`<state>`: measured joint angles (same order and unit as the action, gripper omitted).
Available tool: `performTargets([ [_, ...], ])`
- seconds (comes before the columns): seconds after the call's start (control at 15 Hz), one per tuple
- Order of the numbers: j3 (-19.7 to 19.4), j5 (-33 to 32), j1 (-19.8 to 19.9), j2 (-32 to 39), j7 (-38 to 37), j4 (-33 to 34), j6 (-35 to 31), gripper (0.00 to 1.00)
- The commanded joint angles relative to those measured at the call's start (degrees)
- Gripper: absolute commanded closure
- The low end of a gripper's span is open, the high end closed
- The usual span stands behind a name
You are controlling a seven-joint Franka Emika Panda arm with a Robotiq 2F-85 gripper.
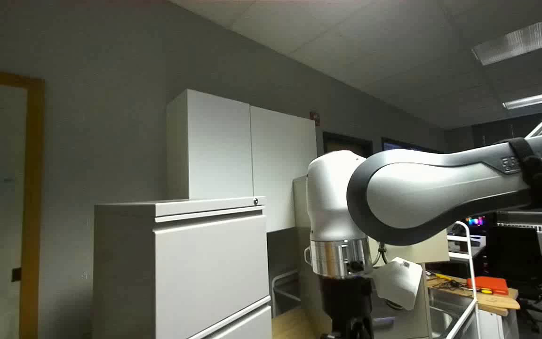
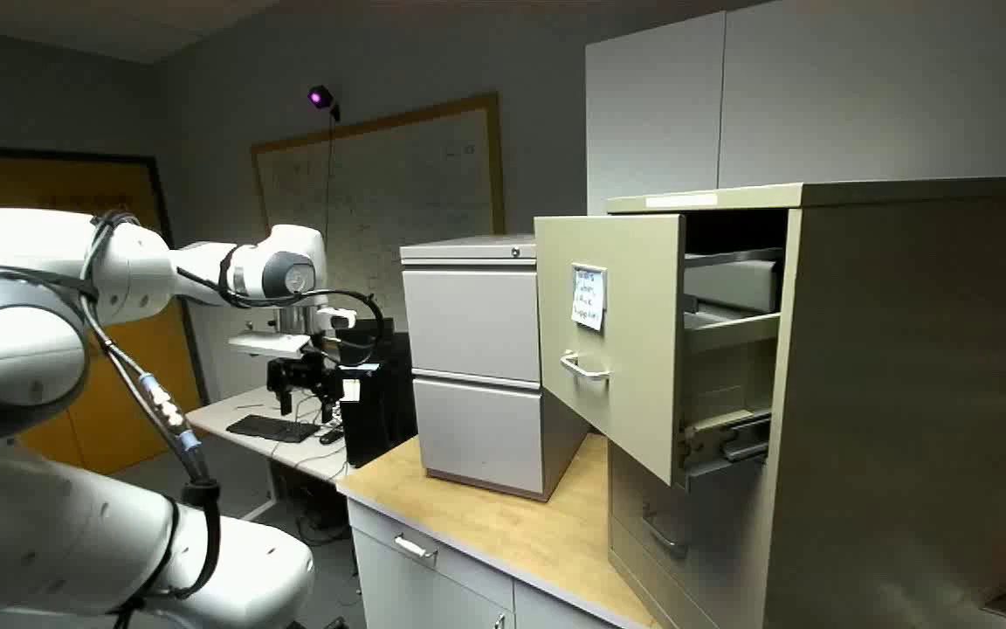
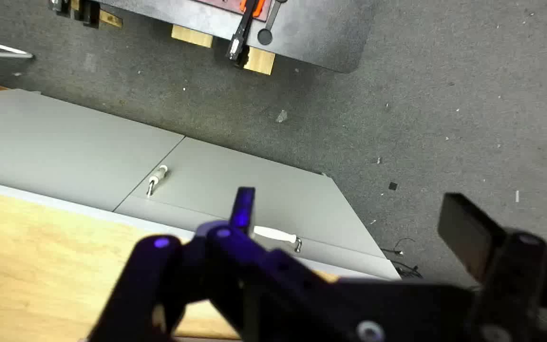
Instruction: Close the top drawer of the cabinet to the right.
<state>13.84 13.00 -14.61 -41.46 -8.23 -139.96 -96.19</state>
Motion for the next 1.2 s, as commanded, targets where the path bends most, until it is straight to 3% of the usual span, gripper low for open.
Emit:
performTargets([
  [0.0,0.39,0.24,0.54,-0.07,0.26,0.16,0.07,0.0],
  [0.47,0.39,0.24,0.54,-0.18,0.27,0.19,0.01,0.0],
  [1.0,1.81,-4.91,6.7,-2.79,-9.91,0.22,-3.47,0.0],
  [1.07,1.64,-6.09,7.91,-3.22,-11.21,0.08,-4.25,0.02],
  [1.13,1.2,-7.17,9.23,-3.91,-12.29,-0.21,-4.94,0.25],
])
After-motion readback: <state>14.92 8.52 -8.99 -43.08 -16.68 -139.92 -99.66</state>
